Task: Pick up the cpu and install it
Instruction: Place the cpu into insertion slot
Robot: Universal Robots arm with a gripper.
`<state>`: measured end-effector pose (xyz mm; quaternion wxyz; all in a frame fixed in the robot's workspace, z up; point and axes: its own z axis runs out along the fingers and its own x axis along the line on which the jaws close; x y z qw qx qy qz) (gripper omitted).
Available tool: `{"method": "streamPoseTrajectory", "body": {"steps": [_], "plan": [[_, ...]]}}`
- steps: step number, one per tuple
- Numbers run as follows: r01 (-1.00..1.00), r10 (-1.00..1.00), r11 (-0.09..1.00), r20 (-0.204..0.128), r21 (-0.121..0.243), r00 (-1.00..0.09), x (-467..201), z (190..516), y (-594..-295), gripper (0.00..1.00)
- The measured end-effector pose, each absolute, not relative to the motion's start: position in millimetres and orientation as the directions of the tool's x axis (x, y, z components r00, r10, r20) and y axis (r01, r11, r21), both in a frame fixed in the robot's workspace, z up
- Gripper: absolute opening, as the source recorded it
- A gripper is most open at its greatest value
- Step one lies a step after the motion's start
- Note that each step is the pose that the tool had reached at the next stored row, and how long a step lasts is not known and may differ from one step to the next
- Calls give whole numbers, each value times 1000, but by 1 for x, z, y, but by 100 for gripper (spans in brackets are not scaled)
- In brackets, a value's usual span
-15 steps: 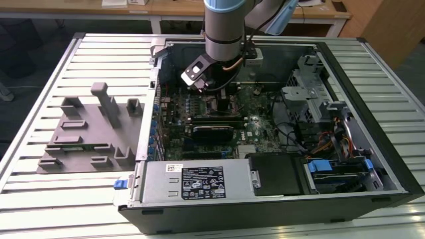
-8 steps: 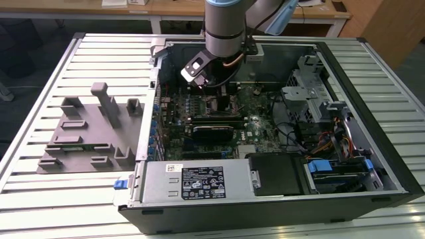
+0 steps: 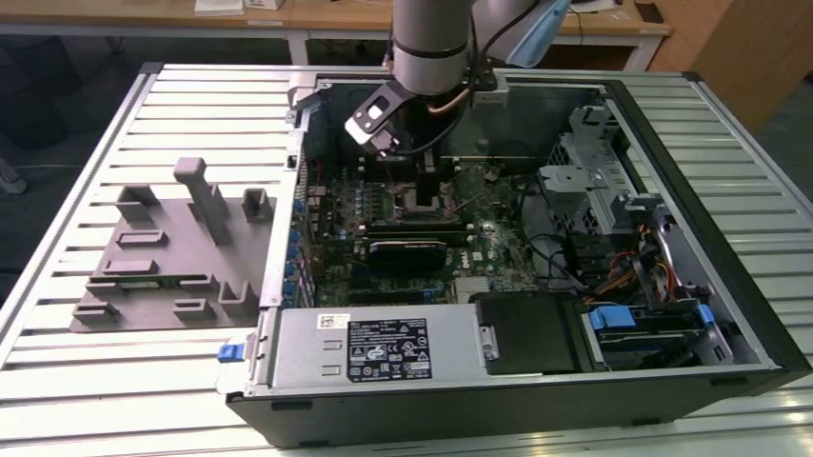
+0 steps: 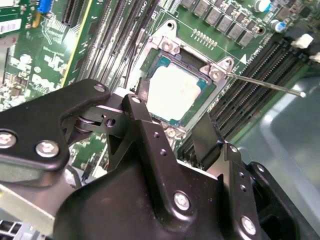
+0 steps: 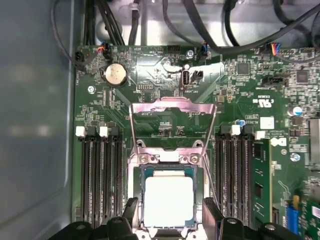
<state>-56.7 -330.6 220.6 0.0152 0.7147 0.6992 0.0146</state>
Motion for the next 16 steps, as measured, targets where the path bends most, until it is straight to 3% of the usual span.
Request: {"method": "streamPoseTrajectory", "body": {"steps": [10,11,14,16], "plan": [[999,1000,-22,0,42,22,-57,224,-331,60],[999,1000,-22,0,42,22,-57,224,-331,54],[999,1000,-22,0,42,22,-57,224,-331,48],[999,1000,-22,0,42,22,-57,224,-331,36]]}}
